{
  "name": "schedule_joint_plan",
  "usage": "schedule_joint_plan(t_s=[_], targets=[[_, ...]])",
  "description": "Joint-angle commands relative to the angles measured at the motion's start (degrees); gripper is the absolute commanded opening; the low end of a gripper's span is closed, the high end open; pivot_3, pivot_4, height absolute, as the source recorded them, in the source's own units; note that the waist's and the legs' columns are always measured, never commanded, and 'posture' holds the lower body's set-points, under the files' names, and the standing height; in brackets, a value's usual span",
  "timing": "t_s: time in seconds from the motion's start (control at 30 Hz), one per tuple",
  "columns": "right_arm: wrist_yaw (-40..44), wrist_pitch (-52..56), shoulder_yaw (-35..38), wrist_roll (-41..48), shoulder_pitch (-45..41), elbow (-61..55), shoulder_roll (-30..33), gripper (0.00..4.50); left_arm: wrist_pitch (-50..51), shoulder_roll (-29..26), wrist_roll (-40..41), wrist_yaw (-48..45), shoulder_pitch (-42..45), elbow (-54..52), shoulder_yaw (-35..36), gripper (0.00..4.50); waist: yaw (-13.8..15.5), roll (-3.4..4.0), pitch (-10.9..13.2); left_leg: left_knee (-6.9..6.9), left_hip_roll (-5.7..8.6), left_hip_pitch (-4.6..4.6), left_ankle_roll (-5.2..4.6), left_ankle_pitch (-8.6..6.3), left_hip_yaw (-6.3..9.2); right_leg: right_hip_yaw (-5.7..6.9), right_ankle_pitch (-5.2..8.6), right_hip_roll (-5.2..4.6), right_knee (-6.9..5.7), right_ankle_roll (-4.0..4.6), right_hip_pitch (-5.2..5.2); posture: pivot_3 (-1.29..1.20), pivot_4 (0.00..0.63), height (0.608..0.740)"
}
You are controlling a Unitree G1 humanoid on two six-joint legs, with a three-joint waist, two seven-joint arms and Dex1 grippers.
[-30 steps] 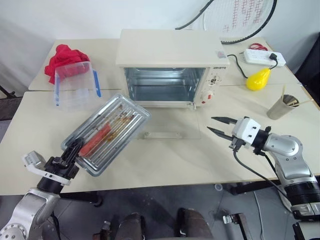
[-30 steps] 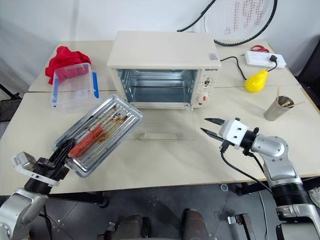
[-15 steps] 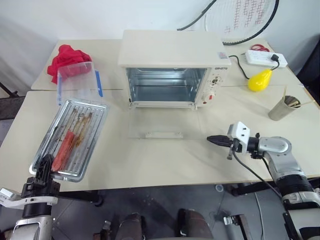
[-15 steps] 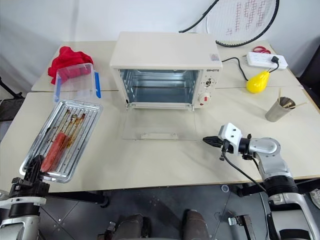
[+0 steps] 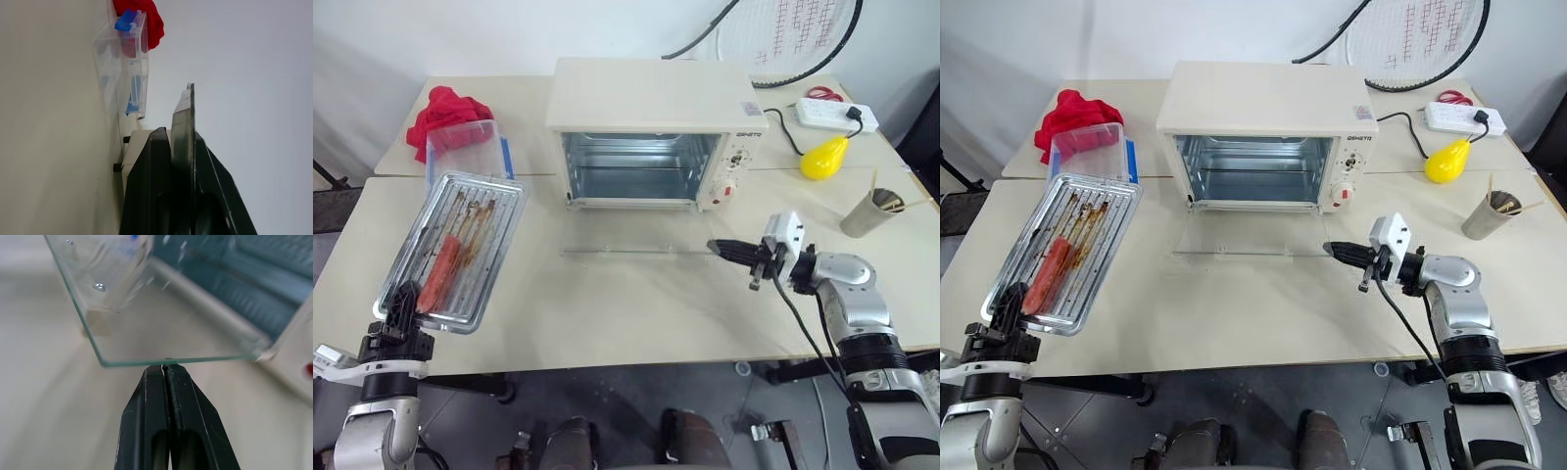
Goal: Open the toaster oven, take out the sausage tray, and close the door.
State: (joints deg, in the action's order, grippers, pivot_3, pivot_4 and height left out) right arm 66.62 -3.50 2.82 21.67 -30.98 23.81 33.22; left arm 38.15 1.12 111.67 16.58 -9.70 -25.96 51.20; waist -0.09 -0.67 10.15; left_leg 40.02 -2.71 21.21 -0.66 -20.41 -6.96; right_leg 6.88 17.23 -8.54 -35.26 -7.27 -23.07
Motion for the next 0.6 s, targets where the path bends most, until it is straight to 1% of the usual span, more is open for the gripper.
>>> schedule_joint_plan(t_s=[0.03, 0.2, 0.37, 0.43, 0.53, 0.6], targets=[[-2.39, 3.24, 3.13, 2.95, -1.42, -4.66, -0.07, 0.07, 0.56, -1.15, 1.33, -0.38, 0.36, -0.32, 1.31, 0.00, 0.04, 0.00, 0.00, 0.00, 0.00, 0.00, 0.00, 0.00, 0.00, 0.00, 0.00, 0.00, 0.00, 0.00, 0.00, 0.00, 0.150, 0.740], [-4.95, 7.70, 4.78, 5.10, -3.01, -7.58, -0.82, 0.07, 1.11, -1.15, 1.33, -0.24, 0.42, -0.05, 1.63, 0.00, 0.02, 0.00, 0.00, 0.00, 0.01, 0.02, 0.00, -0.01, 0.00, 0.00, 0.00, 0.00, 0.02, 0.00, 0.00, 0.00, 0.150, 0.740], [-9.07, 13.48, 6.07, 8.31, -7.04, -10.16, -4.06, 0.07, 1.91, -1.10, 1.33, -0.68, -0.55, -0.36, 1.47, 0.00, -0.04, 0.00, 0.00, -0.02, 0.00, 0.01, 0.00, -0.01, 0.00, 0.01, 0.00, 0.01, 0.02, 0.00, 0.00, 0.00, 0.150, 0.740], [-8.95, 14.81, 5.98, 8.70, -7.06, -11.31, -4.00, 0.07, 2.37, -1.04, 1.33, -0.96, -0.97, -0.60, 1.09, 0.00, 0.00, 0.00, 0.00, -0.05, 0.00, 0.02, 0.01, -0.02, 0.00, 0.01, 0.00, 0.01, 0.03, 0.00, -0.02, 0.00, 0.150, 0.740], [-8.75, 20.64, 7.06, 12.65, -4.22, -16.93, -2.97, 0.07, 4.90, -1.74, 1.33, -2.32, -3.11, -0.83, -1.10, 0.00, 0.32, 0.00, 0.00, -0.06, 0.00, 0.08, -0.04, -0.07, 0.06, 0.06, 0.00, 0.00, 0.09, 0.00, -0.02, 0.00, 0.150, 0.740], [-7.46, 21.74, 6.83, 12.89, -0.46, -21.67, -1.05, 0.45, 7.12, -3.51, 1.33, -3.53, -4.14, -0.15, -2.72, 0.00, 0.64, 0.00, 0.00, -0.05, 0.01, 0.12, -0.09, -0.13, 0.07, 0.05, 0.00, 0.00, 0.16, 0.00, -0.02, 0.00, 0.150, 0.740]])
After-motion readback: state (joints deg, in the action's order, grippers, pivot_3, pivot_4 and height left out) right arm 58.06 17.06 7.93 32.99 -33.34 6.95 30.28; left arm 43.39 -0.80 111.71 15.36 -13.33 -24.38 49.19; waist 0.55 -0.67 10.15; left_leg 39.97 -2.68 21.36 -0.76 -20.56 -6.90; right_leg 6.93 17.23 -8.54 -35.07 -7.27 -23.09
